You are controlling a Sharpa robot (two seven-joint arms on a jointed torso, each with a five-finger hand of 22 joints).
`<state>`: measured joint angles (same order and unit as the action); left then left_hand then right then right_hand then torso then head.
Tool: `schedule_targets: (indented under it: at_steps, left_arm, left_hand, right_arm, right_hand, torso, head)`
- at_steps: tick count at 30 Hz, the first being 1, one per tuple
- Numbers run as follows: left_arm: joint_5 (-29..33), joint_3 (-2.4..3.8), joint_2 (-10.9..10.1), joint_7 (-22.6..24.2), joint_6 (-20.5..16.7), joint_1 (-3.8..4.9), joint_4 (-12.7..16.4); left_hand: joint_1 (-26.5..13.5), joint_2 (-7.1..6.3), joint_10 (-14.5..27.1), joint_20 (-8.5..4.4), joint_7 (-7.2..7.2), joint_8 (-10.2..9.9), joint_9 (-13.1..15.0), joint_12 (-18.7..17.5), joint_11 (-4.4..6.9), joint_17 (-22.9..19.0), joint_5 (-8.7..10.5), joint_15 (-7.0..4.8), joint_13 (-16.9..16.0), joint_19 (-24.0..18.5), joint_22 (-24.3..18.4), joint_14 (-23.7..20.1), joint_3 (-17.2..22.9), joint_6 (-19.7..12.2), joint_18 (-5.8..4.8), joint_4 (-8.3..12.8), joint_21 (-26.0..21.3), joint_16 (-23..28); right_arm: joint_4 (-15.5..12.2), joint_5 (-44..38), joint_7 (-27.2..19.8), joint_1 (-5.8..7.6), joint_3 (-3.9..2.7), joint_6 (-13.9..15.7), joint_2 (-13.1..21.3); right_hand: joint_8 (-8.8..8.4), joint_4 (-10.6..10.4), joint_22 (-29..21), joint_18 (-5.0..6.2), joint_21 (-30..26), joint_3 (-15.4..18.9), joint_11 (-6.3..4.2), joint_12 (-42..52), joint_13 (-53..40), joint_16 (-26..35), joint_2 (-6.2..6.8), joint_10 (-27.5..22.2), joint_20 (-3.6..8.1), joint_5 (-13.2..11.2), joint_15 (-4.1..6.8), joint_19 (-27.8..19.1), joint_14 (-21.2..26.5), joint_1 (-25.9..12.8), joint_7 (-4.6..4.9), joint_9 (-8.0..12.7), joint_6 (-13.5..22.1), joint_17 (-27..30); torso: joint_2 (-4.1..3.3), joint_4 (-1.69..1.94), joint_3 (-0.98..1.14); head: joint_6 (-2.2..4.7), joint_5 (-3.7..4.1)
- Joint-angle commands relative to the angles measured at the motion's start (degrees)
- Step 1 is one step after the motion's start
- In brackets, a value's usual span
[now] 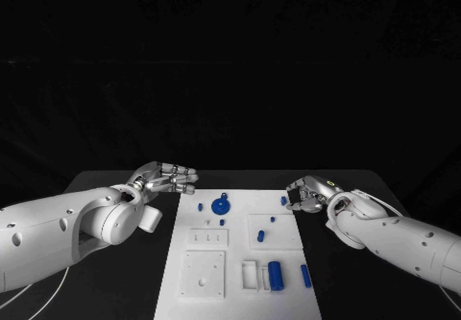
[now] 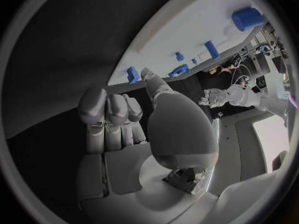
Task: Assemble the parts on the task board
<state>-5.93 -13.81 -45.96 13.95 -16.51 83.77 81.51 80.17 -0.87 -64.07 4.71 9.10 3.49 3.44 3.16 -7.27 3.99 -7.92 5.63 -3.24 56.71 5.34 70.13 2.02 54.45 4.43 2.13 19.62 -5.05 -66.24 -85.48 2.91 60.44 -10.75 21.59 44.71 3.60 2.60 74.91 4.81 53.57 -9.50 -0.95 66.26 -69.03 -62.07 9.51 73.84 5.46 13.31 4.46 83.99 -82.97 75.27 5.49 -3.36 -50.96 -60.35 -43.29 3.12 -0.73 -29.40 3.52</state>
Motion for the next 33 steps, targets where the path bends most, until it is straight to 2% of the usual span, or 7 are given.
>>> schedule_targets:
  at_steps: [1, 4, 9, 14, 17, 21, 33]
  left_arm:
    - [-0.5, 0.04, 0.1, 0.5, 1.0, 0.00, 0.1]
    - [-0.5, 0.04, 0.1, 0.5, 1.1, 0.00, 0.1]
    - [-0.6, 0.04, 0.1, 0.5, 1.2, 0.00, 0.2]
    - [-0.7, 0.04, 0.0, 0.4, 1.2, 0.00, 0.3]
    - [-0.8, 0.05, 0.0, 0.3, 1.3, 0.01, 0.3]
    - [-0.9, 0.05, 0.0, 0.2, 1.3, 0.01, 0.3]
    - [-0.9, 0.05, 0.1, 0.1, 1.5, 0.01, 0.3]
  left_hand:
    - [0.5, 0.29, 0.3, -0.22, -0.10, 0.0, 0.1, 0.3, -0.14, 0.0, -0.19, -0.19, -0.1, -0.1, 0.1, 0.2, 0.0, 0.2, -0.71, 0.3, 0.4, -0.1]
    - [0.5, 0.29, 0.3, -0.22, -0.10, 0.0, 0.1, 0.3, -0.14, 0.0, -0.19, -0.19, -0.1, -0.1, 0.1, 0.2, 0.0, 0.2, -0.71, 0.3, 0.4, -0.1]
    - [0.5, 0.29, 0.3, -0.22, -0.10, 0.0, 0.1, 0.3, -0.14, 0.0, -0.19, -0.19, -0.1, -0.1, 0.1, 0.2, 0.0, 0.2, -0.71, 0.3, 0.4, -0.1]
    - [0.4, 0.35, 0.4, -0.19, -0.07, 0.0, 0.1, 0.3, -0.18, 0.0, -0.14, -0.17, -0.1, -0.3, 0.1, 0.1, 0.0, -0.1, -0.70, 0.5, 0.5, 0.0]
    - [0.4, 0.35, 0.4, -0.19, -0.07, 0.0, 0.1, 0.3, -0.18, 0.0, -0.14, -0.17, -0.1, -0.3, 0.1, 0.1, 0.0, -0.1, -0.70, 0.5, 0.5, 0.0]
    - [0.3, 0.39, 0.5, -0.18, -0.08, 0.0, 0.1, 0.3, -0.19, 0.0, -0.13, -0.16, -0.1, -0.3, 0.1, 0.1, 0.0, 0.0, -0.70, 0.5, 0.5, 0.0]
    - [0.4, 0.33, 0.7, -0.16, -0.06, 0.0, 0.0, 0.3, -0.25, 0.0, -0.09, -0.12, -0.1, -0.3, 0.1, 0.1, -0.1, -0.3, -0.69, 0.5, 0.5, 0.0]
  right_arm:
    - [1.4, 0.7, -1.7, -0.02, -0.02, -2.9, -0.8]
    - [2.8, 0.9, -2.0, -0.01, -0.02, -3.4, -1.5]
    - [4.6, 1.3, -2.5, 0.01, -0.02, -4.0, -2.4]
    - [5.6, 1.7, -3.0, 0.01, -0.02, -4.2, -3.0]
    - [5.9, 2.0, -3.1, 0.02, -0.03, -4.2, -3.4]
    - [6.2, 2.1, -3.3, 0.02, -0.03, -4.3, -3.6]
    - [6.8, 2.3, -3.6, 0.04, -0.03, -4.7, -4.4]
  right_hand:
    - [-0.30, 0.0, 6.7, -0.20, -0.2, 0.4, -0.42, -0.2, 0.0, 0.3, 0.01, 0.0, 0.41, 0.0, 0.47, 2.2, 0.1, 0.7, -0.09, 0.1, 0.5, 0.0]
    - [-0.28, 0.3, 6.7, -0.28, -0.2, 0.2, -0.52, -0.2, 0.0, 0.2, -0.30, 0.0, 0.51, -0.6, 0.55, 2.2, 0.1, 1.1, -0.16, 0.0, 0.4, -0.1]
    - [-0.19, 1.1, 6.7, -0.46, -0.1, -1.1, -0.69, 0.0, -0.3, 0.2, -1.17, 0.1, 0.68, -1.2, 0.69, 2.2, 0.1, 1.1, -0.40, -0.1, -2.6, -0.2]
    - [-0.12, 1.7, 6.7, -0.57, 0.0, -6.7, -0.76, 0.0, -0.5, 0.3, -1.96, 0.1, 0.79, -5.4, 0.78, 2.2, 0.1, 0.2, -0.57, -0.1, -5.9, -0.3]
    - [-0.09, 2.2, 6.7, -0.63, 0.0, -10.0, -0.87, 0.1, -0.6, 0.3, -1.63, 0.2, 0.89, -6.4, 0.86, 2.2, 0.0, -0.9, -0.68, -0.2, -6.8, -0.4]
    - [-0.06, 2.2, 6.7, -0.65, 0.1, -10.4, -0.87, 0.1, -0.6, 0.3, -1.71, 0.2, 0.91, -7.0, 0.88, 2.2, 0.0, -1.1, -0.72, -0.2, -6.9, -0.4]
    - [-0.04, 2.0, 6.7, -0.62, 0.1, -8.9, -0.81, 0.1, -0.7, 0.3, -1.44, 0.2, 0.87, -6.2, 0.83, 2.2, 0.0, -1.2, -0.69, -0.2, -6.9, -0.6]
  torso:
    - [-0.17, 0.16, 0.12]
    - [-0.21, 0.22, 0.13]
    - [-0.22, 0.26, 0.13]
    - [-0.37, 0.31, 0.19]
    - [-0.33, 0.30, 0.14]
    - [-0.29, 0.32, 0.10]
    - [-0.28, 0.30, 0.07]
  head:
    - [0.01, 0.12]
    - [-0.04, 0.12]
    - [-0.12, 0.06]
    - [-0.06, 0.16]
    - [-0.10, 0.18]
    - [-0.29, 0.19]
    - [-0.61, -0.02]
